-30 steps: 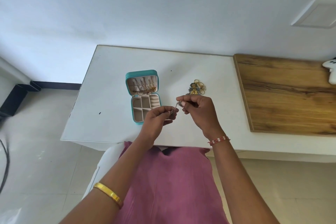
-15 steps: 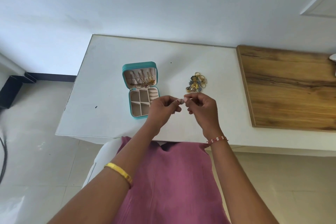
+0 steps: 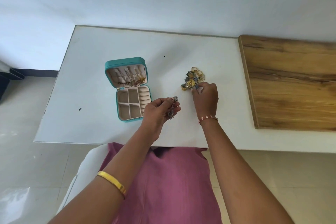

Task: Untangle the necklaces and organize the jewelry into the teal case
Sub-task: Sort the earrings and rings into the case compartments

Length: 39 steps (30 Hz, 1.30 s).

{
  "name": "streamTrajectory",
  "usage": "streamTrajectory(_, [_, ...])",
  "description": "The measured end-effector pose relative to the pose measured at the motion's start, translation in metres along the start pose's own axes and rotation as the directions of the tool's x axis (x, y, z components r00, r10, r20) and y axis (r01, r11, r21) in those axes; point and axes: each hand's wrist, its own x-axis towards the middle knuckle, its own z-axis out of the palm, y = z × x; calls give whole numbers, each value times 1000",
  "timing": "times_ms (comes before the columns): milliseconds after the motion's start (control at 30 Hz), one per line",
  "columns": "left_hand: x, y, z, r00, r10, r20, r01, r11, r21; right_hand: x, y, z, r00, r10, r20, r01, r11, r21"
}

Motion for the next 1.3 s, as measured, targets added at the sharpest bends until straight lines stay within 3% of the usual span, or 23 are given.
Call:
streamTrajectory(233, [-3,-1,3,1000,-22,3,22,997,-72,-7,3,1,1000,-25,0,25,999,-44])
streamTrajectory(533, [-16,-5,-10,999,-23,47,28,995,-91,-42,-6,-13,998,34,44,-48,928,369])
streamTrajectory(700, [-27,2,-11,998,3,56,3,994,-111,-55,-21,-34,981,46,186,-145,815,561])
streamTrajectory(900, [-43,13,-13,996,57,71,-45,986,-159,-75,-37,-52,955,-28,297,-155,802,577])
streamTrajectory(1167, [-57,20,-21,996,64,59,-51,978,-202,-97,-62,-58,927,34,373,-289,698,655])
streamTrajectory(1300, [-60,22,-28,997,69,43,-57,972,-230,-104,-71,-58,925,52,378,-305,695,651])
